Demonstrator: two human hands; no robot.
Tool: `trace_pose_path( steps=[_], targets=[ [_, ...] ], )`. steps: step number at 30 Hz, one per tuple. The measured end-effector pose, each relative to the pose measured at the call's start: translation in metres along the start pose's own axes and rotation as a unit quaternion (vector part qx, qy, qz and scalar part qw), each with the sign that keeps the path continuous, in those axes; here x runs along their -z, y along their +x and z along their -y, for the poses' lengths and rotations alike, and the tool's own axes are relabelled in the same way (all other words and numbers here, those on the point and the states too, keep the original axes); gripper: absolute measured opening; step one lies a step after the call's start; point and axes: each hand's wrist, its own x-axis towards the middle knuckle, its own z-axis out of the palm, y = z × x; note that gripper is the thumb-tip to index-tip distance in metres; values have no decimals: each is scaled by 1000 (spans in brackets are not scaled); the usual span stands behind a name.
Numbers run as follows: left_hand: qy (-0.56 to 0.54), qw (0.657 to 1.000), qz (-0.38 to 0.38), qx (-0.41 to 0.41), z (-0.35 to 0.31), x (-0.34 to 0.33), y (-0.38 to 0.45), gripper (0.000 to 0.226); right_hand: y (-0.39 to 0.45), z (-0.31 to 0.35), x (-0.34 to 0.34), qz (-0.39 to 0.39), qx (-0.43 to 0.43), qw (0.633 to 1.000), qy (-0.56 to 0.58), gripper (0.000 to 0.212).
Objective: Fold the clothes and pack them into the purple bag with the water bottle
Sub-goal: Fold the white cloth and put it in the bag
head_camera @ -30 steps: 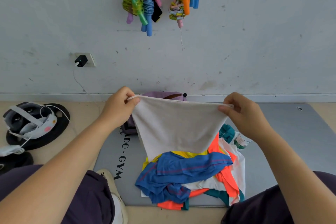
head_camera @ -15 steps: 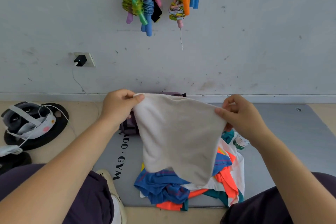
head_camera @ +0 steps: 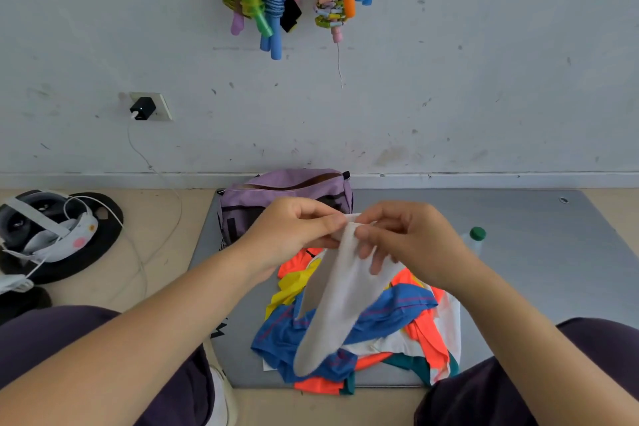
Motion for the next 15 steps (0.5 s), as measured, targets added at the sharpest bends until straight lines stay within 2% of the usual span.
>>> trace_pose_path(
  steps=[4, 7, 11, 15],
  targets=[
    [-11, 1000, 12, 13, -4, -1, -3, 10, 0, -4, -3, -102, 82, 984, -121, 11],
    [-26, 999, 16, 21, -5, -2, -4, 12, 0, -4, -6, -117, 139, 969, -167, 7],
    [-44, 997, 56, 20, -8, -3, -6, 17, -1, -5, -7, -136, 160, 960, -184, 8],
    [56, 997, 49, -33, -8, -2, -8, 21, -1, -4, -7, -162, 174, 953, -187, 15]
  ],
)
